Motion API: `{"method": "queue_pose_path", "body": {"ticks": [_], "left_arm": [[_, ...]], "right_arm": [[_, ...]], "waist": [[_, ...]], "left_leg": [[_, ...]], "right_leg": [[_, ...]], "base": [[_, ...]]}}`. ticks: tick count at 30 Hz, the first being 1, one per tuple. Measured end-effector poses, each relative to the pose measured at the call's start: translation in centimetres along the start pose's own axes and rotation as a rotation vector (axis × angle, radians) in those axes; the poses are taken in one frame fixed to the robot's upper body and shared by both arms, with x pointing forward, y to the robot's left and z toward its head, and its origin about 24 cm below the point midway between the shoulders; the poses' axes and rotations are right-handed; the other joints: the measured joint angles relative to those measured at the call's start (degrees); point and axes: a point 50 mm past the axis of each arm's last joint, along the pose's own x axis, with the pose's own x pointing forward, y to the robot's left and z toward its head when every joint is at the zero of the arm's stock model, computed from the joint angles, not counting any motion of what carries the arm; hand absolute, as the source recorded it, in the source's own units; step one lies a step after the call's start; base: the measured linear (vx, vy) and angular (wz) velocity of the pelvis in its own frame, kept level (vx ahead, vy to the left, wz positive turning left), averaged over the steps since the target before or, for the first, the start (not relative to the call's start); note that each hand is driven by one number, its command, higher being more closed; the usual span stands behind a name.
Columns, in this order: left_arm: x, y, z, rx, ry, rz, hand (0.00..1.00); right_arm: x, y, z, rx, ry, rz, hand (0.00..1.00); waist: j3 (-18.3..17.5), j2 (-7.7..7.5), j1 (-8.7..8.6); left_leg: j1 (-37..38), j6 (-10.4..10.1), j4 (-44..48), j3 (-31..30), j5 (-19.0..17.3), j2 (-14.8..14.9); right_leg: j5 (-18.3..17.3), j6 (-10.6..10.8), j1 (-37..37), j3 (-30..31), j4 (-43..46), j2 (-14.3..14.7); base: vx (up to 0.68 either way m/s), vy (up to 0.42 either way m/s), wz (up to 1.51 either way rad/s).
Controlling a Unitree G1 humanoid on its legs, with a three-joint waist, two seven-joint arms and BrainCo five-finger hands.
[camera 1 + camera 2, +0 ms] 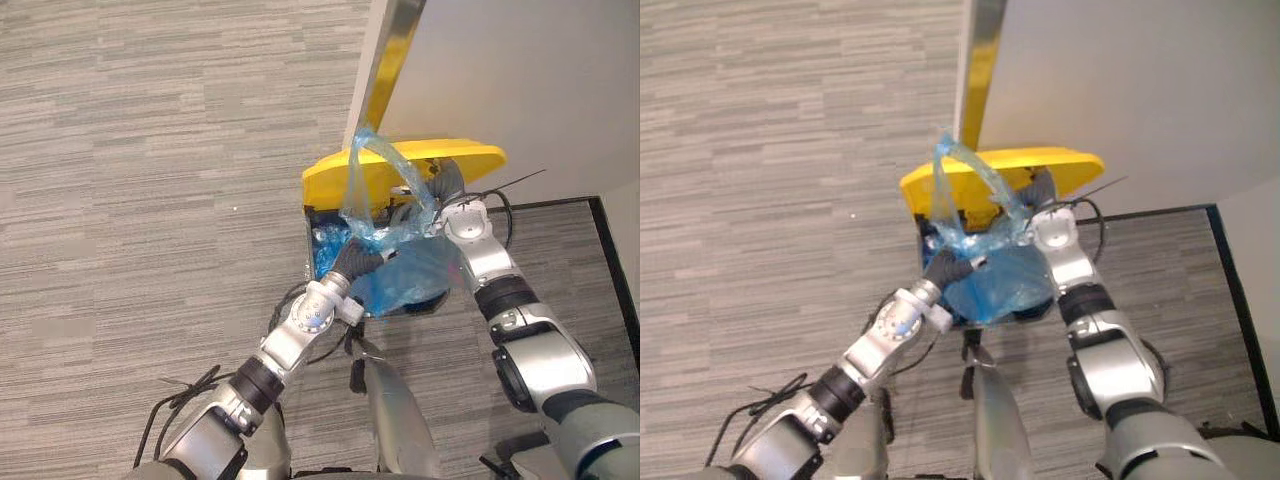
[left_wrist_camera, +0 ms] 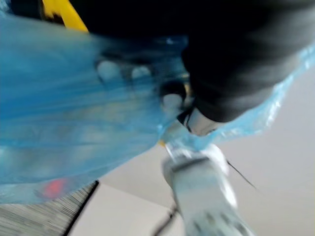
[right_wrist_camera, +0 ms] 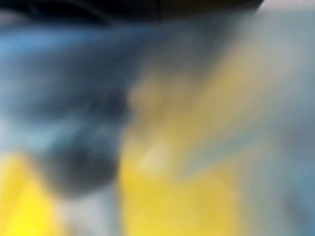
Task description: Gather rubbish on tea table into small bin, then transfer packed bag to large trash can.
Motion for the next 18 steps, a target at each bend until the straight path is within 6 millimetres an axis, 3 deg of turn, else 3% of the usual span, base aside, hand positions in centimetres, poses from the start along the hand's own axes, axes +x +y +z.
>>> {"method": "queue_pose_path", "body": {"ticks": [9, 12, 13, 16, 18], "left_arm": [[2.2, 0.8, 1.0, 0.125, 0.011, 0.022, 1.0], [2.4, 0.8, 0.0, 0.146, 0.057, 0.023, 1.0], [2.4, 0.8, -0.6, 0.158, 0.085, 0.025, 0.0], [2.4, 1.4, -1.7, 0.185, 0.143, 0.035, 0.0], [2.3, 2.8, -3.2, 0.238, 0.234, 0.071, 0.0]], "right_arm": [[-0.7, 1.5, -0.6, 0.038, 0.012, 0.015, 0.0], [-0.7, 1.9, -0.6, 0.049, 0.013, 0.02, 0.0], [-0.8, 2.1, -0.6, 0.055, 0.013, 0.024, 0.0], [-0.7, 2.6, 0.0, 0.071, -0.008, 0.033, 0.0], [-0.5, 3.3, 0.6, 0.085, -0.021, 0.046, 0.0]], "waist": [[0.0, -0.04, -0.73], [0.0, -0.04, -0.77], [0.0, -0.04, -0.78], [0.0, -0.08, -0.74], [0.0, -0.12, -0.77]], "left_leg": [[-1.4, 0.0, 1.4, 0.2, -0.4, 0.6], [-1.6, -0.1, 1.8, 0.1, -1.0, 0.9], [-1.7, -0.1, 1.8, 0.2, -1.0, 0.9], [-3.1, -0.2, 1.9, 0.3, -1.0, 0.7], [-4.7, -0.2, 3.0, 0.4, -0.9, 1.0]], "right_leg": [[-0.3, -0.4, -1.0, -0.1, 1.0, 0.2], [-0.3, -0.4, -1.1, -0.3, 1.0, 0.3], [-0.3, -0.4, -1.3, -0.3, 1.1, 0.3], [-0.2, -0.4, -3.0, 0.0, 1.6, 0.2], [0.0, -0.6, -4.5, 0.1, 2.2, 0.2]], "base": [[0.05, -0.016, 0.0], [0.0, -0.008, 0.01], [0.0, 0.0, 0.0], [0.03, -0.038, -0.03], [0.07, -0.046, -0.06]]}}
